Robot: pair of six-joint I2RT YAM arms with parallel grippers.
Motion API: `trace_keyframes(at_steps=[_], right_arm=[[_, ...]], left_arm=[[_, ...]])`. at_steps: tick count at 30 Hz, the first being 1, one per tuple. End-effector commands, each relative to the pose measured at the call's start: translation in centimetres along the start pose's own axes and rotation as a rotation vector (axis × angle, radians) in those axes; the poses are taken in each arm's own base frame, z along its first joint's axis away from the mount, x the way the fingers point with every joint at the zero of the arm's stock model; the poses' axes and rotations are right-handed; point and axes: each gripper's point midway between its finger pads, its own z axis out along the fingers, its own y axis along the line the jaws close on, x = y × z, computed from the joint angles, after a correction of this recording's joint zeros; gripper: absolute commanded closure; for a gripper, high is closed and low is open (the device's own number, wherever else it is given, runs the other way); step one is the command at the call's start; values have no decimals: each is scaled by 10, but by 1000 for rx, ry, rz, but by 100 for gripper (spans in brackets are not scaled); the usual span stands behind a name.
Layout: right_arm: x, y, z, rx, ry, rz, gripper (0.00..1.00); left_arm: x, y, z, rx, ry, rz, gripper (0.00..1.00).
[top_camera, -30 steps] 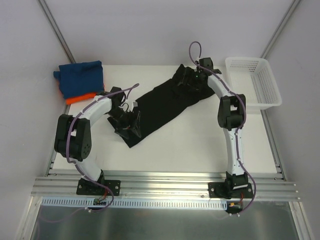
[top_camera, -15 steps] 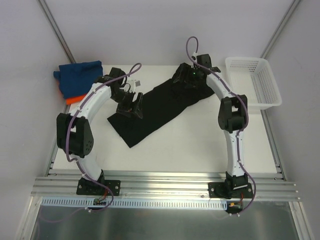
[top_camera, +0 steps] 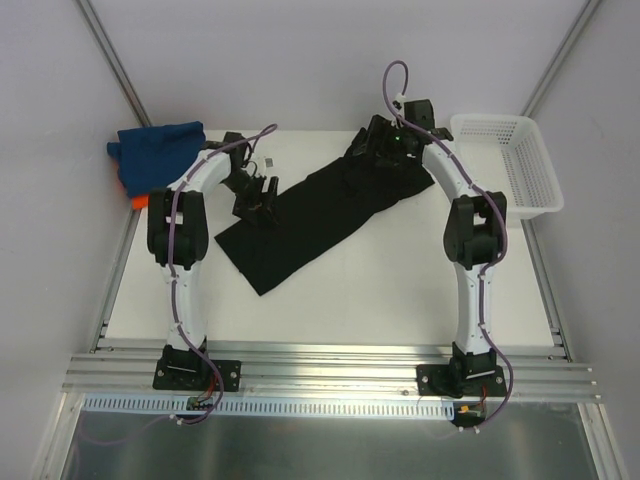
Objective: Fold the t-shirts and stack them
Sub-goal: Fold the tshirt
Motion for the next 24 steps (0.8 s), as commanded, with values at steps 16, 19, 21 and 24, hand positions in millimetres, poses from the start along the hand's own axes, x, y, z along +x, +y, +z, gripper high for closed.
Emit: trace_keyframes(at_steps=[16,19,21,24], right_arm=[[13,-53,35,77,39,86,10],[16,-60,39,85,47,102,10],[17,-63,41,88,50,110,10],[18,-69,47,92,54,122,10]], left_arm=[[2,40,5,-30,36,-67,25],[6,43,7,-38,46,-79,25],[14,43,7,-42,61,-85,25],[32,41,7,-37,96,-107,25]])
